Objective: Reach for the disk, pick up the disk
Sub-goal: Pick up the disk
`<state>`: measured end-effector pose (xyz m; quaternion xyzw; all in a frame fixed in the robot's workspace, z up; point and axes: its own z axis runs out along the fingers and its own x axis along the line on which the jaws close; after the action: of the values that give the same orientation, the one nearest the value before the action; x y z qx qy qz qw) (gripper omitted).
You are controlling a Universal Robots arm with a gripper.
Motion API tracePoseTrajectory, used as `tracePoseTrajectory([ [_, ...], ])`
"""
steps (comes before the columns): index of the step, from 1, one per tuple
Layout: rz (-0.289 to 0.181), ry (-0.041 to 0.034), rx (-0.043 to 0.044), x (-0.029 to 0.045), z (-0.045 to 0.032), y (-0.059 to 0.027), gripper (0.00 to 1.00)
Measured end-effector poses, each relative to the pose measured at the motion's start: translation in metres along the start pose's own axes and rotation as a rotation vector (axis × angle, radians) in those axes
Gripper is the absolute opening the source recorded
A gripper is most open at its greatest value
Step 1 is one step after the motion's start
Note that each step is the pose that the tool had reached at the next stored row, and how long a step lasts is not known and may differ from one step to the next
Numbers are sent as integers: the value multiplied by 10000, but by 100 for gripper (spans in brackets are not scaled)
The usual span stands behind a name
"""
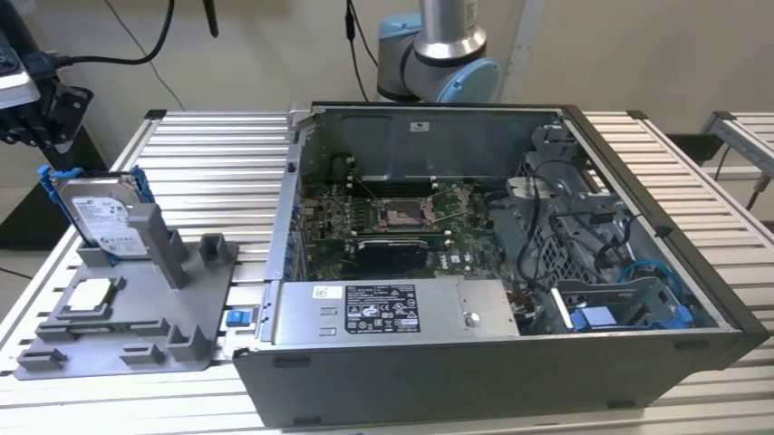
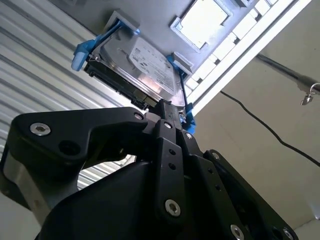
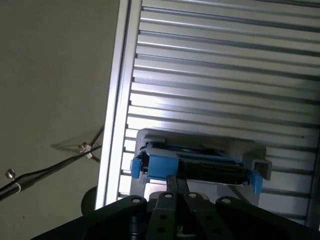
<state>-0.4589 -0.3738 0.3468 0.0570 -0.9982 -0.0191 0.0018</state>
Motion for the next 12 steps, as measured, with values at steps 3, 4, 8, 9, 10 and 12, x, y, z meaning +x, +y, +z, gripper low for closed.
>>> tracePoseTrajectory([
  [3,-318,12,1,0,0,0,0],
  [4,-442,17,1,0,0,0,0],
  [8,-1016,39,2,0,0,0,0],
  [9,-1198,45,2,0,0,0,0],
  [10,-1376,52,2,0,0,0,0],
  [12,-1735,66,2,0,0,0,0],
])
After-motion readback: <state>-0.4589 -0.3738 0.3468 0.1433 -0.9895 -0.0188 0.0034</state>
